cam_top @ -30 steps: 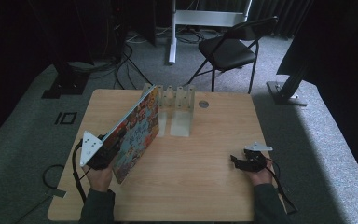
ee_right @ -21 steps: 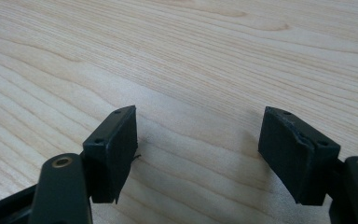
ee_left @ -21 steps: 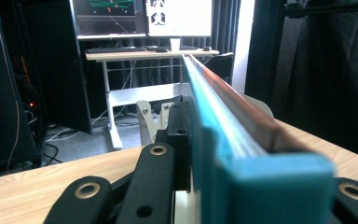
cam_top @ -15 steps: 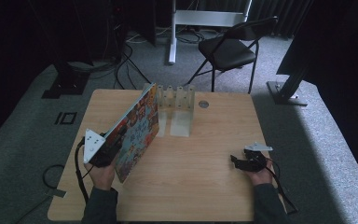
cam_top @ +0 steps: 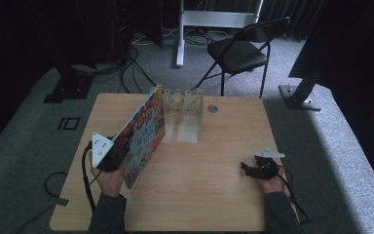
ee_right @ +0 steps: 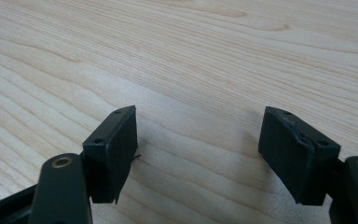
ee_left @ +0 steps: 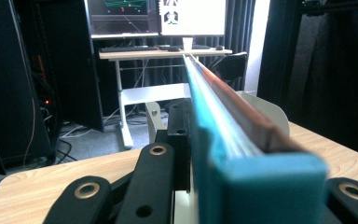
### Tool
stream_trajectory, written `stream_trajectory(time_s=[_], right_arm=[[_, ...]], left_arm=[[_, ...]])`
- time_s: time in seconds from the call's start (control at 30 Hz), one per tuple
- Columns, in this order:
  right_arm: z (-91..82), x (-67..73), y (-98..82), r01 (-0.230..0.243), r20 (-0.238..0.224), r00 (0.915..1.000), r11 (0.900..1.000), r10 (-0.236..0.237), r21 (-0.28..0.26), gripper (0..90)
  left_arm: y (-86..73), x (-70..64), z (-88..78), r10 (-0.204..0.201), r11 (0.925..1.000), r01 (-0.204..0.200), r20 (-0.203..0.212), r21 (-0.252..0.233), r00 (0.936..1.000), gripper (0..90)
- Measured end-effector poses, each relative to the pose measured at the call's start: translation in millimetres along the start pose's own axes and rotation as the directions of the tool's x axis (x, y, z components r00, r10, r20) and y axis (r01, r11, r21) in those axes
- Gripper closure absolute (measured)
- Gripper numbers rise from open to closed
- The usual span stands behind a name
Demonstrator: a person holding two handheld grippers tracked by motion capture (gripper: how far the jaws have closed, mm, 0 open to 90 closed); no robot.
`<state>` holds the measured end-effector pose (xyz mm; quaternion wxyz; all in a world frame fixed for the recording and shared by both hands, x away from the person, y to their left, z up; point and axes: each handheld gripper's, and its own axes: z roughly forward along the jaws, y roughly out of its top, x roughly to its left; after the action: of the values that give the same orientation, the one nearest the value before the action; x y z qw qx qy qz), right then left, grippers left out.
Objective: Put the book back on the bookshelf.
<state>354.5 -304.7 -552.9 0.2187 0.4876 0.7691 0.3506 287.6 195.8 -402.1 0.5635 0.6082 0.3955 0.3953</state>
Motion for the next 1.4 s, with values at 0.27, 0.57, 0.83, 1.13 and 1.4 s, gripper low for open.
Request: stream_trajectory(time_s=[0.27,0.57,0.83,1.13,1.4], right_arm=[[0.0,0.0,0.0,0.000,0.000,1.0000,1.000,0.000,0.000,27.8],[0.0,0.0,0.0,0.000,0.000,1.0000,1.000,0.000,0.000,27.7],[0.0,0.0,0.0,0.000,0.000,1.0000,1.000,0.000,0.000,27.8],[0.0,0.0,0.0,-0.001,0.000,1.0000,1.000,0.001,0.000,27.7],[0.0,0.1,0.0,-0.001,0.000,1.0000,1.000,0.001,0.000,27.7]], left_arm=[[-1.3,-0.5,3.9,-0.020,0.9998,0.020,-0.025,-0.004,0.9995,80.0],[-0.9,-4.0,10.0,-0.010,0.9999,0.010,-0.048,-0.005,0.9988,80.0],[-0.3,-6.9,13.7,-0.004,1.0000,0.004,-0.064,-0.003,0.9980,80.0],[0.3,-9.2,18.2,-0.005,1.0000,0.005,-0.080,-0.004,0.9968,80.0],[0.8,-13.2,22.0,0.012,0.9999,-0.012,-0.093,-0.004,0.9956,79.9]])
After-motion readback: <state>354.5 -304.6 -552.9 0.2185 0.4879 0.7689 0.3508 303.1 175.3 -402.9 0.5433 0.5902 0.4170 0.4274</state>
